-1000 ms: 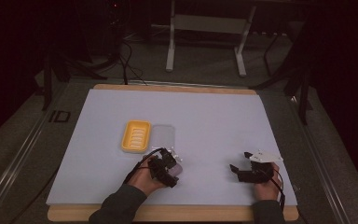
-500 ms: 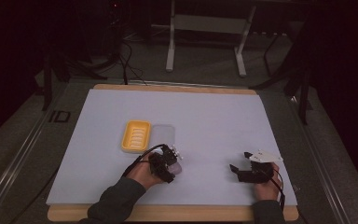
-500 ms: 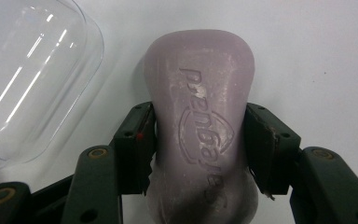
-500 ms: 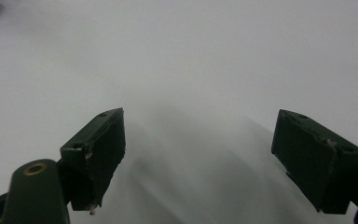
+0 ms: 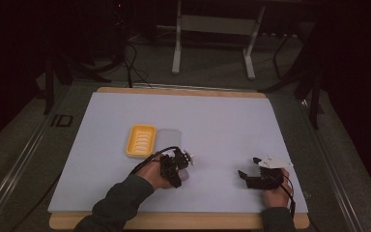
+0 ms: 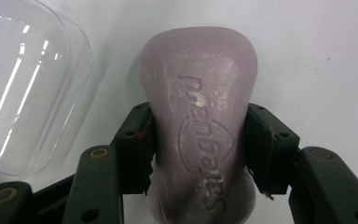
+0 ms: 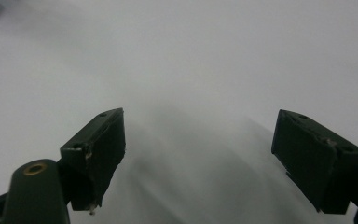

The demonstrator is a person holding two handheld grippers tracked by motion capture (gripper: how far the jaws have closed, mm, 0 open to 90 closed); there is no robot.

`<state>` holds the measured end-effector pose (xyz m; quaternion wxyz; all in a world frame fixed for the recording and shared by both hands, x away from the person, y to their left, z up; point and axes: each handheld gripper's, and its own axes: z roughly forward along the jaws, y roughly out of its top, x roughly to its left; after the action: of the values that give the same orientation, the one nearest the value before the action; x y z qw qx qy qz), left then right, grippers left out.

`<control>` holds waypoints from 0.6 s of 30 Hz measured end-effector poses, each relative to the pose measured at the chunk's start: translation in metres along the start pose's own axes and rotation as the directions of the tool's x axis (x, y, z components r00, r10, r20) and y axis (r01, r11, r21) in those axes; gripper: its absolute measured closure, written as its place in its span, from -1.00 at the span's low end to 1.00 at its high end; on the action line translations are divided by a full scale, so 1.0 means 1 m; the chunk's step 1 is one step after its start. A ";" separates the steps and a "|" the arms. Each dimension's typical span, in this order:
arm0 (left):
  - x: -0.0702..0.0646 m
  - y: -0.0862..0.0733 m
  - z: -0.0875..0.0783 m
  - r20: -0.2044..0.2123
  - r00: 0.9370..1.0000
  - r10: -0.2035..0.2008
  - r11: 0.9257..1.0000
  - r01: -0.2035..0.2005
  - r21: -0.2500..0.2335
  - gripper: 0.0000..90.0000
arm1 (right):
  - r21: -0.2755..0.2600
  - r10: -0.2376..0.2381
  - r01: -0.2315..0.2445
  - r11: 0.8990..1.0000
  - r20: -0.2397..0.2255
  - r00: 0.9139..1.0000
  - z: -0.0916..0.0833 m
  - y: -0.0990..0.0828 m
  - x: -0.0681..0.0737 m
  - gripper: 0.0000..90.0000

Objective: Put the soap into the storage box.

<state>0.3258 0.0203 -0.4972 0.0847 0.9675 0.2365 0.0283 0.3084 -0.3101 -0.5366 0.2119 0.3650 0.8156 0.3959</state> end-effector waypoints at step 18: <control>0.002 0.004 0.002 0.015 0.999 0.035 0.999 -0.035 0.024 0.10 | 0.002 -0.001 0.001 1.000 0.000 1.000 0.000 0.000 0.000 -0.62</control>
<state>0.3298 0.0172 -0.4981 0.0742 0.9726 0.2193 0.0197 0.3084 -0.3099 -0.5366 0.2118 0.3646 0.8162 0.3951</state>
